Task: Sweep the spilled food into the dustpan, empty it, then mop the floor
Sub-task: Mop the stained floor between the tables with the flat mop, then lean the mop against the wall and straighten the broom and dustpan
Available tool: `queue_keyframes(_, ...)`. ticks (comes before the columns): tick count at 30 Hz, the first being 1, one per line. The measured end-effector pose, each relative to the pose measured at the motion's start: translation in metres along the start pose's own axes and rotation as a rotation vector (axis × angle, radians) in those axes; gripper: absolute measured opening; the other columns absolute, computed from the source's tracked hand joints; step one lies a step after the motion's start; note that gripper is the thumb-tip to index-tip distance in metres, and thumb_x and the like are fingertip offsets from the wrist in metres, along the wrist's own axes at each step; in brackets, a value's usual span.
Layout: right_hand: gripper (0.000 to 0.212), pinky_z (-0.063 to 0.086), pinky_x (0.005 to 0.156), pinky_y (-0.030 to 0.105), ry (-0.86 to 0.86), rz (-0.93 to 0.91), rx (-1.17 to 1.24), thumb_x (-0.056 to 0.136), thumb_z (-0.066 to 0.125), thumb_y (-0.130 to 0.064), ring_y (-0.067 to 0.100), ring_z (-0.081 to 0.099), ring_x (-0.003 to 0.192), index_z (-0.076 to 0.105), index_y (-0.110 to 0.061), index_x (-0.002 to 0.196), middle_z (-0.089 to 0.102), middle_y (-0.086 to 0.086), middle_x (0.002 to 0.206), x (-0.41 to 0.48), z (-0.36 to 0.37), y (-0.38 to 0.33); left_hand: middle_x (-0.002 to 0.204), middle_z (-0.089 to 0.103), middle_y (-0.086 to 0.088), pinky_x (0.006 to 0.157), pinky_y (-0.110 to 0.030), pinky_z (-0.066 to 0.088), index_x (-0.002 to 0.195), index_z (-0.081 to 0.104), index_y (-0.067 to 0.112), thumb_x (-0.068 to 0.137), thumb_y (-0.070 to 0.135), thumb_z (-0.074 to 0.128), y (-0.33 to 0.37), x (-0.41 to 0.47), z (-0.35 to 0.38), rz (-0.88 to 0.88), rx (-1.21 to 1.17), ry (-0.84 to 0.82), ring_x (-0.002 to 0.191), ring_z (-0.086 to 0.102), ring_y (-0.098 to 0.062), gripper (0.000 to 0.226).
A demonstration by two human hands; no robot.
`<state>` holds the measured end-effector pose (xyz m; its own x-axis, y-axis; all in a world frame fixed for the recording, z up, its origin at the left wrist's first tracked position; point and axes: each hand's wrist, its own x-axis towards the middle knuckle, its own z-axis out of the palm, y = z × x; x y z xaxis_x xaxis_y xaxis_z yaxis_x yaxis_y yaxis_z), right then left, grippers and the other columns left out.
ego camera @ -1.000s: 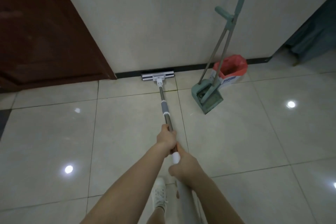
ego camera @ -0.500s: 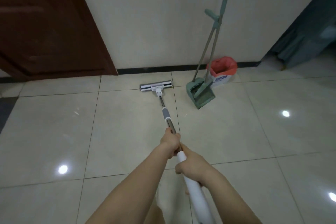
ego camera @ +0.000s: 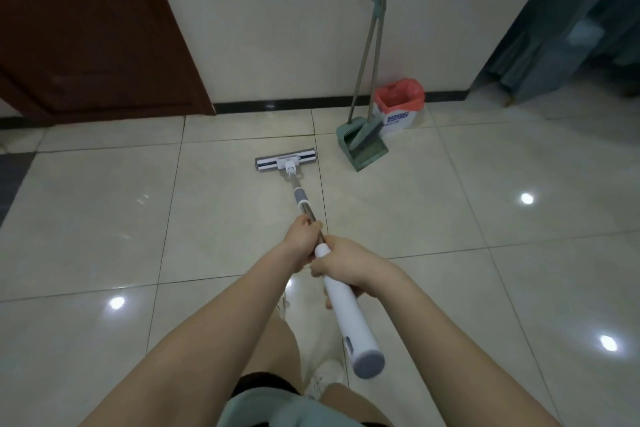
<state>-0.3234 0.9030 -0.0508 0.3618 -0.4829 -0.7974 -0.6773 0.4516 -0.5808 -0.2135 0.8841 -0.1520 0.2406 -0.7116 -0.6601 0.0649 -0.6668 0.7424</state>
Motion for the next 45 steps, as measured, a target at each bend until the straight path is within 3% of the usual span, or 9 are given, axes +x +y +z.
queue_keyframes(2,0.025,0.061,0.071,0.046,0.039,-0.069,0.020,0.085,0.056,-0.014,0.027,0.065,0.066,0.055,-0.013,0.111,0.062,0.010,0.085,0.001,0.004,0.003,0.110,0.057,-0.009,0.071,-0.028,0.048,0.125,0.049,0.016,0.097,0.017,0.043,0.000,-0.011,-0.009,0.041,-0.016,-0.006,0.094,0.057,-0.022,0.028)
queue_keyframes(4,0.023,0.058,0.082,0.051,0.087,-0.149,0.057,0.085,0.058,-0.026,0.032,0.070,0.082,0.057,-0.020,0.107,0.068,0.010,0.098,0.004,0.009,0.004,0.109,0.061,-0.006,0.061,-0.026,0.053,0.126,0.050,0.020,0.099,0.021,0.044,0.002,-0.027,-0.023,0.081,-0.044,-0.005,0.089,0.062,-0.018,0.029)
queue_keyframes(7,0.030,0.061,0.076,0.044,0.160,-0.266,0.074,0.087,0.059,-0.040,0.026,0.071,0.084,0.060,-0.028,0.114,0.068,0.006,0.105,0.006,0.014,0.003,0.102,0.065,-0.003,0.054,-0.022,0.055,0.126,0.050,0.025,0.099,0.021,0.045,0.001,-0.057,-0.045,0.197,-0.002,0.001,0.082,0.066,-0.015,0.028)
queue_keyframes(10,0.021,0.060,0.056,0.030,0.133,-0.371,0.088,0.098,0.053,-0.031,0.018,0.069,0.069,0.064,-0.021,0.113,0.067,0.004,0.093,0.001,0.014,-0.002,0.105,0.065,0.003,0.075,-0.033,0.060,0.124,0.053,0.034,0.097,0.020,0.050,-0.003,-0.085,-0.069,0.360,0.148,0.078,0.091,0.068,-0.016,0.031)
queue_keyframes(15,0.027,0.059,0.058,0.027,0.104,-0.473,0.136,0.102,0.044,-0.015,0.008,0.065,0.061,0.068,-0.019,0.111,0.067,0.007,0.091,0.001,0.011,-0.012,0.107,0.063,0.016,0.079,-0.024,0.056,0.109,0.064,0.034,0.085,0.000,0.058,0.007,-0.154,-0.094,0.657,0.267,0.175,0.101,0.062,-0.006,0.042)
queue_keyframes(23,0.042,0.057,0.065,0.027,0.149,-0.668,0.102,0.098,0.046,-0.004,0.008,0.071,0.082,0.058,-0.026,0.132,0.072,0.007,0.103,0.016,-0.013,-0.067,0.110,0.063,0.010,0.084,-0.017,0.047,0.109,0.065,0.023,0.074,0.016,0.082,0.083,-0.156,-0.101,1.165,0.412,0.312,0.104,0.059,-0.007,0.040)
queue_keyframes(34,0.021,0.041,0.065,0.016,0.466,-0.984,-0.150,0.086,0.070,-0.026,0.006,0.050,0.073,0.063,-0.040,0.099,0.047,-0.005,0.083,0.070,-0.083,-0.233,0.092,0.064,0.013,0.079,-0.016,0.047,0.097,0.064,0.014,0.082,0.012,0.072,0.263,-0.060,-0.152,1.274,0.274,0.394,0.087,0.062,-0.005,0.018)
queue_keyframes(37,0.026,0.051,0.078,0.029,0.491,-1.020,-0.127,0.086,0.070,-0.032,0.008,0.056,0.085,0.065,-0.035,0.111,0.045,-0.007,0.092,0.096,-0.100,-0.293,0.089,0.064,0.019,0.078,-0.020,0.052,0.100,0.062,0.025,0.079,0.012,0.075,0.315,-0.027,-0.177,1.286,0.200,0.419,0.086,0.064,-0.006,0.028)
queue_keyframes(45,0.019,0.048,0.076,0.019,0.500,-1.053,-0.051,0.092,0.065,-0.028,0.005,0.058,0.095,0.067,-0.025,0.111,0.054,-0.004,0.103,0.165,-0.151,-0.437,0.101,0.067,0.014,0.083,-0.032,0.057,0.116,0.051,0.045,0.078,0.015,0.076,0.444,0.082,-0.232,1.263,0.186,0.352,0.096,0.065,-0.006,0.055)
